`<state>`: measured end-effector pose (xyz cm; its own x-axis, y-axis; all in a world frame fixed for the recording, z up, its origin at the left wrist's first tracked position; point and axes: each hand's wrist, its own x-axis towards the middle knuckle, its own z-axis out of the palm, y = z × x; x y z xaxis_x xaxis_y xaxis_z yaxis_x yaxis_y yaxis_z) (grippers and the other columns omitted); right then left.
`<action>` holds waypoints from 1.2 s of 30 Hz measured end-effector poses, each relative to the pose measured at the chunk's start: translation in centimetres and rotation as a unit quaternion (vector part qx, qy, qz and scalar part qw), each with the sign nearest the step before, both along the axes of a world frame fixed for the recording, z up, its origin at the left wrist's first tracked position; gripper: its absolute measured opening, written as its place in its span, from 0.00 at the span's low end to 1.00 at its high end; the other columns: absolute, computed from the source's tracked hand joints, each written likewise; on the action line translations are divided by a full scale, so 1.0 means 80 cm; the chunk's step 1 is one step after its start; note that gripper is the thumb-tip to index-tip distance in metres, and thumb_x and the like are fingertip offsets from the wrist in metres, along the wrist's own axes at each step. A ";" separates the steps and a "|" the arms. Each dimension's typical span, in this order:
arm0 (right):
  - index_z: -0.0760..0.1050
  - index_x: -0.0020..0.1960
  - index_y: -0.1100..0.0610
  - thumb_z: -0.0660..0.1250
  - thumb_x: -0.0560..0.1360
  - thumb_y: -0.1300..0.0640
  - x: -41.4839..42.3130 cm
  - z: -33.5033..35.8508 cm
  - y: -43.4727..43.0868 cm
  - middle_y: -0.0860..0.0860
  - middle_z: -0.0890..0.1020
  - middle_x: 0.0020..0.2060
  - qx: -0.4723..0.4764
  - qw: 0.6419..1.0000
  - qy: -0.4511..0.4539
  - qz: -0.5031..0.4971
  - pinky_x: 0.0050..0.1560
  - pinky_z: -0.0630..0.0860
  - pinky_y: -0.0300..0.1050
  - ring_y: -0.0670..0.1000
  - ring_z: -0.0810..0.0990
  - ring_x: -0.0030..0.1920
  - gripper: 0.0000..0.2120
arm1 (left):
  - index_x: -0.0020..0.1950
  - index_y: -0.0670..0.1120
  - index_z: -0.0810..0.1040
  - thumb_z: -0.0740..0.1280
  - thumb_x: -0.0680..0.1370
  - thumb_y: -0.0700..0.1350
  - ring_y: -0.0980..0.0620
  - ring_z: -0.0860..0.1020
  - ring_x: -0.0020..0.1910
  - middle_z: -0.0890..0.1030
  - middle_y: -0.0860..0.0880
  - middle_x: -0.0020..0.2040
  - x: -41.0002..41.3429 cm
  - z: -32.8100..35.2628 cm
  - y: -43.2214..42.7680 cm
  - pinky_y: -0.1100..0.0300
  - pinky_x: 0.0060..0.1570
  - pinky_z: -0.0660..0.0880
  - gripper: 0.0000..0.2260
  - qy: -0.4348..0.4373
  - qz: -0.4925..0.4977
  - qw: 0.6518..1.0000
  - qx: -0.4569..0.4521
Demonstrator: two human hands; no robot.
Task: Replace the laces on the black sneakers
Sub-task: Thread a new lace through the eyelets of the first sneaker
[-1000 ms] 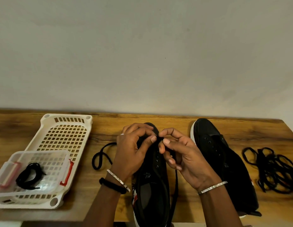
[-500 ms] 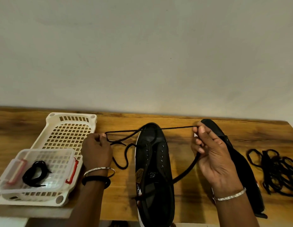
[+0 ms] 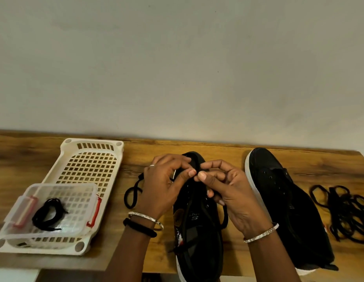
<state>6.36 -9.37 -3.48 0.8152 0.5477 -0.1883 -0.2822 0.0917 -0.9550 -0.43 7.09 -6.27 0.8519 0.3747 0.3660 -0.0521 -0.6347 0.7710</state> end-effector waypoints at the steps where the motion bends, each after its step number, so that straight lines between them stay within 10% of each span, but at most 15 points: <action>1: 0.78 0.55 0.64 0.75 0.70 0.60 0.001 0.000 0.000 0.61 0.85 0.39 0.002 1.000 0.005 -0.006 0.21 0.62 0.35 0.48 0.71 0.25 0.16 | 0.46 0.59 0.81 0.64 0.76 0.62 0.56 0.76 0.59 0.81 0.63 0.53 0.000 -0.001 0.001 0.39 0.54 0.72 0.10 -0.001 0.003 1.000 0.000; 14: 0.85 0.54 0.60 0.72 0.71 0.60 0.032 -0.009 -0.060 0.58 0.86 0.43 0.012 0.998 -0.004 -0.062 0.34 0.73 0.34 0.46 0.75 0.35 0.12 | 0.49 0.41 0.81 0.66 0.81 0.48 0.42 0.78 0.46 0.80 0.42 0.47 -0.028 -0.017 0.056 0.57 0.45 0.63 0.10 0.049 0.363 0.931 -0.008; 19: 0.76 0.66 0.57 0.63 0.80 0.66 0.027 -0.011 -0.040 0.57 0.86 0.53 0.049 0.996 -0.002 -0.075 0.40 0.78 0.37 0.48 0.83 0.42 0.16 | 0.54 0.45 0.81 0.68 0.80 0.45 0.48 0.77 0.50 0.79 0.45 0.51 -0.026 -0.012 0.046 0.61 0.44 0.67 0.06 0.036 0.282 0.958 0.035; 25: 0.78 0.48 0.65 0.73 0.75 0.63 0.008 -0.014 -0.003 0.58 0.86 0.38 -0.035 0.991 -0.118 -0.048 0.28 0.73 0.41 0.51 0.79 0.29 0.06 | 0.63 0.47 0.79 0.62 0.81 0.42 0.58 0.75 0.63 0.79 0.54 0.61 -0.009 0.016 -0.007 0.60 0.59 0.74 0.12 -0.082 0.037 0.996 0.012; 28: 0.85 0.45 0.60 0.76 0.71 0.56 0.002 -0.015 0.005 0.53 0.86 0.37 -0.062 0.979 -0.191 -0.028 0.37 0.78 0.44 0.50 0.83 0.36 0.07 | 0.63 0.48 0.80 0.62 0.82 0.44 0.58 0.76 0.64 0.81 0.55 0.60 -0.002 0.015 -0.030 0.52 0.62 0.75 0.12 -0.064 -0.047 0.996 -0.034; 36: 0.81 0.57 0.61 0.65 0.80 0.67 0.002 -0.015 0.006 0.57 0.84 0.38 -0.008 0.992 -0.126 -0.003 0.39 0.77 0.39 0.49 0.81 0.39 0.09 | 0.66 0.50 0.75 0.63 0.81 0.51 0.60 0.76 0.57 0.78 0.58 0.56 0.002 0.002 -0.027 0.62 0.53 0.75 0.15 0.015 -0.053 0.998 -0.022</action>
<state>6.54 -8.92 -4.72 0.8410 0.5409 0.0134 -0.0330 0.0761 -0.9966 -0.24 4.91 -6.09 0.8983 0.2966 0.3243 -0.0938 -0.5915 0.8008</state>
